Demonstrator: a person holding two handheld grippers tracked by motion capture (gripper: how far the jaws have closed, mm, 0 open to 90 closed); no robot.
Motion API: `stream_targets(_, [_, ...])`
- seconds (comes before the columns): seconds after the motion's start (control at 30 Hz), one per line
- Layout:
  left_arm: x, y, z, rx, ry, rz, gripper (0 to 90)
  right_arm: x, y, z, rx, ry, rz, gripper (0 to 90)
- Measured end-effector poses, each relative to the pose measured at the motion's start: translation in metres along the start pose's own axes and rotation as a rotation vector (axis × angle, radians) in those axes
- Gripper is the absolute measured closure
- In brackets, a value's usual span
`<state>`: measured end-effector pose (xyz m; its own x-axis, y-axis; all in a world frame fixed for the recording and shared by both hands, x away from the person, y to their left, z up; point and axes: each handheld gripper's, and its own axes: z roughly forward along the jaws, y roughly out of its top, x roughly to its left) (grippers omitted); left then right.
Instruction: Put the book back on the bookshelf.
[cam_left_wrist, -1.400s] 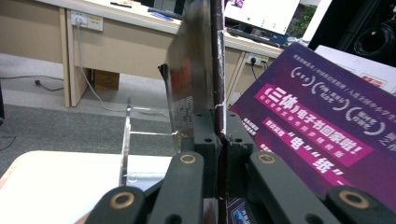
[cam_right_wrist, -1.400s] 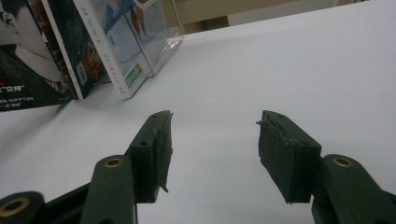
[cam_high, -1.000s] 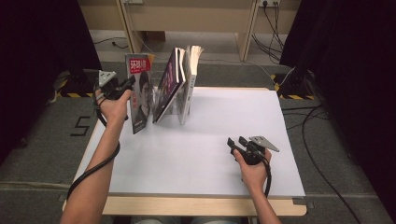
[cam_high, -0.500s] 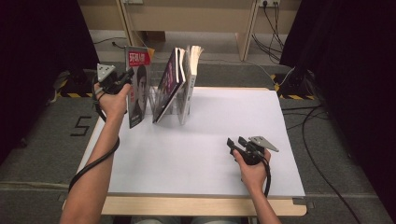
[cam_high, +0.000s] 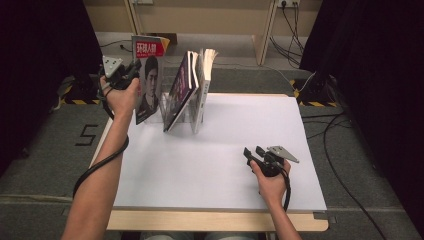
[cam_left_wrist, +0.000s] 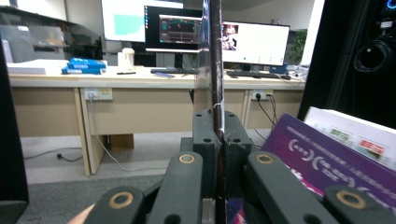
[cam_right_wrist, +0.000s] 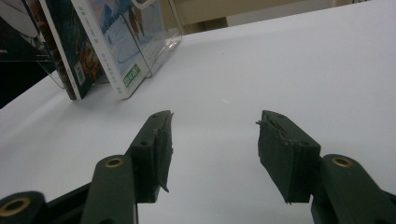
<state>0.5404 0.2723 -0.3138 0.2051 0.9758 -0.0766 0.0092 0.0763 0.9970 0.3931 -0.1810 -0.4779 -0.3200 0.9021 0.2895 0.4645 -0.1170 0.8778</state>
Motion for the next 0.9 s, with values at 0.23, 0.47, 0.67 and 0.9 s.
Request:
stream_targets(0.23, [0.013, -0.026, -0.004, -0.002, 0.034, -0.018, 86.2, -0.001, 0.000, 0.001, 0.004, 0.000, -0.004, 45.1])
stream_targets(0.47, [0.021, -0.049, -0.022, 0.016, 0.015, -0.080, 85.1, 0.001, -0.002, 0.002, 0.013, 0.003, 0.000, 45.1])
stream_targets(0.67, [0.019, -0.063, -0.028, 0.076, -0.023, -0.116, 81.4, 0.004, -0.002, 0.003, 0.019, 0.006, 0.004, 45.1])
stream_targets(0.9, [0.018, -0.058, -0.027, 0.137, -0.031, -0.171, 80.7, 0.004, -0.003, 0.004, 0.031, 0.011, 0.007, 44.7])
